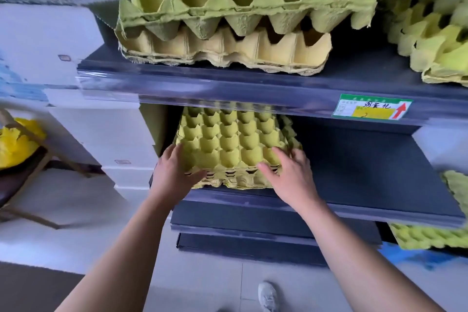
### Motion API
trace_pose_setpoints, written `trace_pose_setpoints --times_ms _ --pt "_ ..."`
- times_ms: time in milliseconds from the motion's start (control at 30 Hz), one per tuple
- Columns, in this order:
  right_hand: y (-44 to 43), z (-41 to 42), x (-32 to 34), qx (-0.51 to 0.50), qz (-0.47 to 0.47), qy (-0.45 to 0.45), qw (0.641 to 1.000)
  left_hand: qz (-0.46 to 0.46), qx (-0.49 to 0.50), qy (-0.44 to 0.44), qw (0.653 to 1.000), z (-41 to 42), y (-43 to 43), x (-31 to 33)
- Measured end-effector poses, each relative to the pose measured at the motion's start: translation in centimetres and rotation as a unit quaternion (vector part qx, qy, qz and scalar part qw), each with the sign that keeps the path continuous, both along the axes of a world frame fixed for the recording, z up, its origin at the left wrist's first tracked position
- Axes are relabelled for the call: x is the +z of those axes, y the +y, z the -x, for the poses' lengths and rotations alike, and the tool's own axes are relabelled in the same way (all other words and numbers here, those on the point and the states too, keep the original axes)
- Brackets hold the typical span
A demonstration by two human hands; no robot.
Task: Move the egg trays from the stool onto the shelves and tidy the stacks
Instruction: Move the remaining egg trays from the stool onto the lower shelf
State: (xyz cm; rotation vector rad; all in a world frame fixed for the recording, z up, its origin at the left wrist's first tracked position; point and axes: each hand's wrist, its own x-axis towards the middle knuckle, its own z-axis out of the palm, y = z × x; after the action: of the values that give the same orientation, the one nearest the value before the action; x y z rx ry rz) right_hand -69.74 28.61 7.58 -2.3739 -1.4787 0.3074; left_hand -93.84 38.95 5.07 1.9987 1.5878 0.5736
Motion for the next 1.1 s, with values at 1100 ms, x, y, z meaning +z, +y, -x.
trace_pose_setpoints --times_ms 1100 --pt "-48.2 -34.8 -1.5 -0.336 -0.084 -0.075 0.935 -0.098 -0.470 0.018 0.877 -50.0 -37.9 -0.3"
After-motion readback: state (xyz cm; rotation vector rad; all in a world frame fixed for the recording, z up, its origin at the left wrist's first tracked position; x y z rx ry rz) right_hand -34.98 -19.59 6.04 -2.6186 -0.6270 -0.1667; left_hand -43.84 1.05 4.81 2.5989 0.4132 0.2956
